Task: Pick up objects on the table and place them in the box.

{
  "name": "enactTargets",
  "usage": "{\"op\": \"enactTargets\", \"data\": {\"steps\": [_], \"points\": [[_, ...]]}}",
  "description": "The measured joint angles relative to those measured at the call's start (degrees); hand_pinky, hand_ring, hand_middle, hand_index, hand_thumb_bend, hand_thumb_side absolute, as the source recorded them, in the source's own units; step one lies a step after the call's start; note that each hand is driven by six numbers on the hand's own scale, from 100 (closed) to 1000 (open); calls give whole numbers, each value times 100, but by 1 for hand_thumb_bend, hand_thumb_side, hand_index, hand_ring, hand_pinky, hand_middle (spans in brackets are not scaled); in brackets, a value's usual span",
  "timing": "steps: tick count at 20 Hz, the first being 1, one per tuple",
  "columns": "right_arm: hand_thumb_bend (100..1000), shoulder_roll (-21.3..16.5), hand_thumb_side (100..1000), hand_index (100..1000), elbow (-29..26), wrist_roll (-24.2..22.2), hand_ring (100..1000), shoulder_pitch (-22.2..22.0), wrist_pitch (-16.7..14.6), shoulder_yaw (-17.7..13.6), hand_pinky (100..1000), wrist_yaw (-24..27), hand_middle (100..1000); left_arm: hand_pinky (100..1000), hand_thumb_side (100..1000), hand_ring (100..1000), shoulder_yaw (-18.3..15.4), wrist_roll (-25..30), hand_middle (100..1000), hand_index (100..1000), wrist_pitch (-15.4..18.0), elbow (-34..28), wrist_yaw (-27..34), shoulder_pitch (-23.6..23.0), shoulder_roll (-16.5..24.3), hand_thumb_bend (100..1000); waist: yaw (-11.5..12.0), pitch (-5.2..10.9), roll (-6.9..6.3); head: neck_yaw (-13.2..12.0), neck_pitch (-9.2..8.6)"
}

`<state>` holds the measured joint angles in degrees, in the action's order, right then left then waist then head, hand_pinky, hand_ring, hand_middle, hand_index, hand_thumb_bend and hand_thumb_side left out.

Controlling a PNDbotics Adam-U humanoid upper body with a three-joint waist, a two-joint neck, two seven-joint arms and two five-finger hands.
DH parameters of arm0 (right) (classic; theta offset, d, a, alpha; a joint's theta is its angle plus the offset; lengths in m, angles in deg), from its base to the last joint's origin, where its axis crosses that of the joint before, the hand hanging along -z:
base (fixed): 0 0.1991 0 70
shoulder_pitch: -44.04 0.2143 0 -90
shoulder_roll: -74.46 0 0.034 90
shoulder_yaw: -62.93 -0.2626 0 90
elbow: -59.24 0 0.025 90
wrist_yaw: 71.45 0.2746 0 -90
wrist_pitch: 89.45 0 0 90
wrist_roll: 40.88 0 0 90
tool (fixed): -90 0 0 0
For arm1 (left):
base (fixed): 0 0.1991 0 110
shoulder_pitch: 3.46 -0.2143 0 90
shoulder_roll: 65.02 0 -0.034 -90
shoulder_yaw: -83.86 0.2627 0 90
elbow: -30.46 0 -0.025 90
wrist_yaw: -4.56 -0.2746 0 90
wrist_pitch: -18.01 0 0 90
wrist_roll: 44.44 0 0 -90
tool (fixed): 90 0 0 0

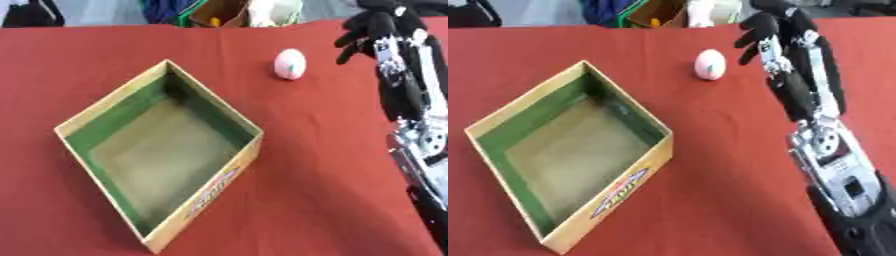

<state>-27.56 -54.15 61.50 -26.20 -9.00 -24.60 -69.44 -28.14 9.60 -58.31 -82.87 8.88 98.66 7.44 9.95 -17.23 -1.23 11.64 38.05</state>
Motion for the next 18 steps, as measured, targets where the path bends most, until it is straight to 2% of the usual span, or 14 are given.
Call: {"op": "enactTargets", "data": {"steps": [2,4,9,14,15,16,18], "points": [[156,-289,733,830,0,-54,600,194,205,6,457,-123,634,399,815,366,2,13,296,450,-8,0,10,0,0,100,-3,-1,0,16,-29],[173,-557,689,803,-1,-152,609,396,463,47,455,-266,636,399,812,366,19,21,296,450,-6,0,14,0,0,100,-3,0,0,31,-41],[221,-1105,691,819,-2,-516,617,926,1343,204,452,-567,658,399,810,367,36,40,297,450,-11,0,18,-1,0,100,13,37,31,67,-41],[341,-1266,737,826,50,-645,621,1443,2200,414,455,-812,666,399,813,367,72,70,297,451,-16,0,24,0,0,100,95,70,65,95,-69],[341,-1266,737,826,142,-676,621,1558,2302,479,455,-890,666,399,813,367,72,73,297,451,-18,0,26,0,0,100,113,74,67,110,-85],[433,-1266,776,844,262,-714,629,1661,2371,544,468,-985,670,399,811,367,74,76,297,451,-20,0,29,0,0,100,126,80,68,119,-90],[505,-1264,771,868,638,-845,637,1903,2435,693,476,-1241,683,399,808,367,92,85,297,451,-27,0,45,0,0,100,164,102,68,157,-91]]}}
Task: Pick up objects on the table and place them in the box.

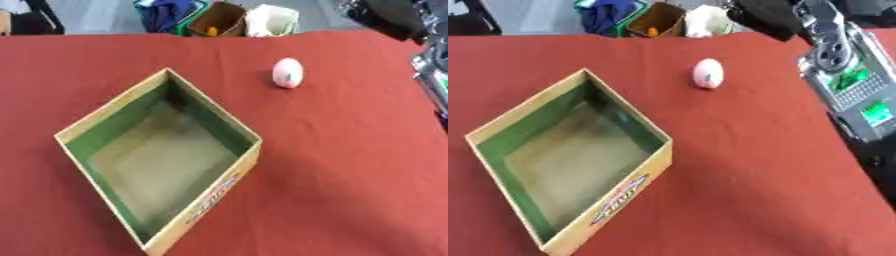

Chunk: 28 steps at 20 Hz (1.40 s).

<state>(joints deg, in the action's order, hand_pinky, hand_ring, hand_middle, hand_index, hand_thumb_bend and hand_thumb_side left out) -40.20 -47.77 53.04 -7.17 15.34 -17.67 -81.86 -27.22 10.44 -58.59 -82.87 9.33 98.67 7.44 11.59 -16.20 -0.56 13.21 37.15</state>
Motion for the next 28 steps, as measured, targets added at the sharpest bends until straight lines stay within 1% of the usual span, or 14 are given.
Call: {"op": "enactTargets", "data": {"steps": [1,5,6,7,8,12,15,19,21,25,26,27,28], "points": [[544,4,756,876,229,-83,644,127,-3,70,482,-152,698,399,808,367,12,6,297,451,-5,0,7,0,0,100,12,2,2,19,0],[598,149,718,907,1213,-477,682,518,-72,298,532,-624,724,399,808,367,28,37,297,451,-16,0,29,0,0,100,46,2,3,115,-8],[609,192,699,910,1437,-603,692,602,-86,343,544,-695,731,399,808,367,32,41,297,451,-18,0,31,0,0,100,52,2,3,137,-27],[613,227,655,914,1644,-736,704,674,-99,382,555,-765,736,400,808,367,37,43,297,451,-19,0,33,0,0,100,54,2,3,158,-47],[623,260,671,916,1832,-866,708,743,-111,413,558,-843,740,400,808,367,44,44,297,451,-19,0,35,-1,0,100,57,3,1,169,-51],[666,350,578,946,2363,-1342,753,926,-200,511,610,-1115,776,400,808,367,45,47,297,450,-22,0,55,-6,0,100,69,3,0,209,-61],[686,361,512,961,2544,-1697,777,960,-255,546,639,-1275,794,400,809,367,45,52,297,450,-28,0,66,-9,0,100,73,4,0,210,-64],[699,356,466,975,2607,-2141,795,960,-212,525,666,-1328,813,401,810,367,45,55,297,451,-31,0,71,-9,0,100,72,4,4,209,-98],[703,339,429,983,2604,-2322,810,956,-183,492,690,-1347,828,401,805,367,45,55,298,451,-31,0,71,-9,0,100,66,5,13,207,-100],[683,234,365,984,2567,-2666,830,899,-107,468,724,-1491,839,401,810,367,45,55,298,451,-32,0,71,-9,0,100,58,16,35,207,-103],[662,220,327,984,2567,-2742,835,892,-85,462,730,-1558,843,402,810,368,45,55,298,451,-32,0,71,-9,0,100,58,18,32,207,-103],[654,200,314,985,2567,-2812,836,875,-62,453,732,-1630,843,402,810,367,45,55,298,451,-32,0,71,-9,0,100,58,21,32,207,-104],[629,190,281,989,2568,-2873,840,860,-39,442,737,-1706,846,402,810,368,45,55,298,451,-32,0,71,-9,0,100,58,27,32,207,-104]]}}
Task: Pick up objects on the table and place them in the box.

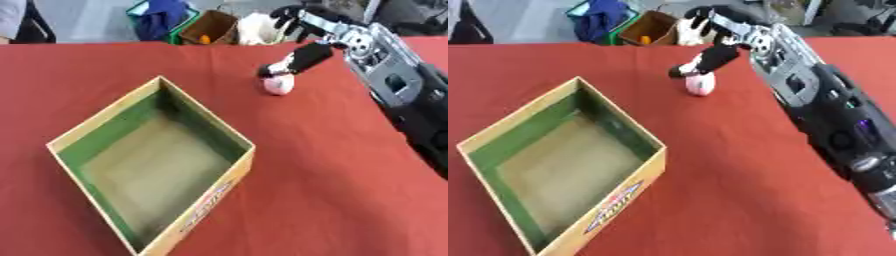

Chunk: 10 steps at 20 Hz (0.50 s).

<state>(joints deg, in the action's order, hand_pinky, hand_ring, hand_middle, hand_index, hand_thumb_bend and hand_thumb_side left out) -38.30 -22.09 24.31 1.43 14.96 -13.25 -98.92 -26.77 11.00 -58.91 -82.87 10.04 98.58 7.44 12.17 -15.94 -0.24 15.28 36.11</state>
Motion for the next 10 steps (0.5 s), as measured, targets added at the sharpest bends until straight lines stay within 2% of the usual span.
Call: {"op": "enactTargets", "data": {"steps": [4,7,10], "points": [[540,-3,232,988,70,-218,856,-2,102,-4,758,-356,854,402,811,368,0,1,298,451,-1,0,0,0,0,100,1,4,0,1,-19],[534,-2,269,985,196,-311,860,16,194,-4,763,-653,858,403,811,368,0,3,298,451,-3,0,0,-2,0,100,2,4,-1,2,-41],[534,14,267,982,306,-361,857,70,277,-2,758,-906,855,403,810,367,0,9,298,450,-9,0,1,-14,0,100,15,4,-2,4,-42]]}}
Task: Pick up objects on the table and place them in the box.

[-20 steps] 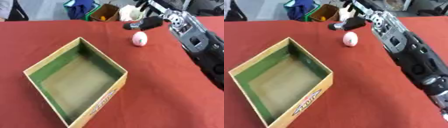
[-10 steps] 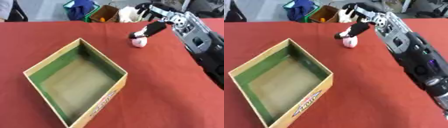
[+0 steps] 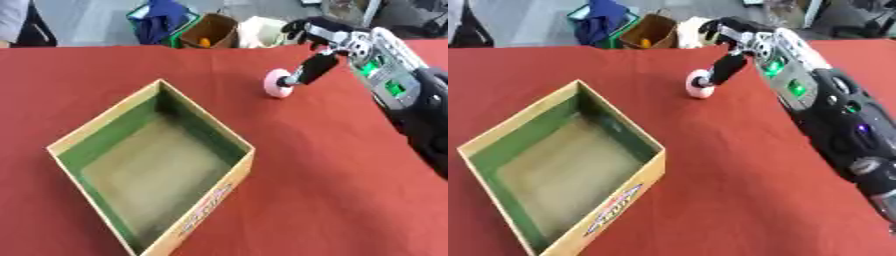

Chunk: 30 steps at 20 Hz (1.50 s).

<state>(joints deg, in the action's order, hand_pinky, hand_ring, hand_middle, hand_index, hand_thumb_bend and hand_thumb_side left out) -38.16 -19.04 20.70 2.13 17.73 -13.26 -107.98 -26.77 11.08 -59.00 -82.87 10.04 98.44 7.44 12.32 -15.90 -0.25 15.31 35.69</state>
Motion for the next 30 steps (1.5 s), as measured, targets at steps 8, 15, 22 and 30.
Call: {"op": "enactTargets", "data": {"steps": [8,15,22,30], "points": [[514,127,265,953,270,-41,847,32,94,71,753,-235,815,404,810,367,0,1,298,450,0,0,4,-12,0,100,39,-21,-6,50,0],[466,235,290,940,564,19,843,32,130,118,753,-482,802,404,811,367,2,12,297,450,7,0,10,-12,0,100,65,-55,-31,97,0],[392,381,308,918,1033,295,842,39,168,139,758,-849,785,405,811,367,2,16,297,450,9,0,25,-11,-2,100,99,-78,-38,126,-2],[283,439,265,752,1076,359,785,65,29,164,701,-865,570,406,811,366,2,17,297,449,9,0,43,-11,-43,100,102,-87,-36,143,-2]]}}
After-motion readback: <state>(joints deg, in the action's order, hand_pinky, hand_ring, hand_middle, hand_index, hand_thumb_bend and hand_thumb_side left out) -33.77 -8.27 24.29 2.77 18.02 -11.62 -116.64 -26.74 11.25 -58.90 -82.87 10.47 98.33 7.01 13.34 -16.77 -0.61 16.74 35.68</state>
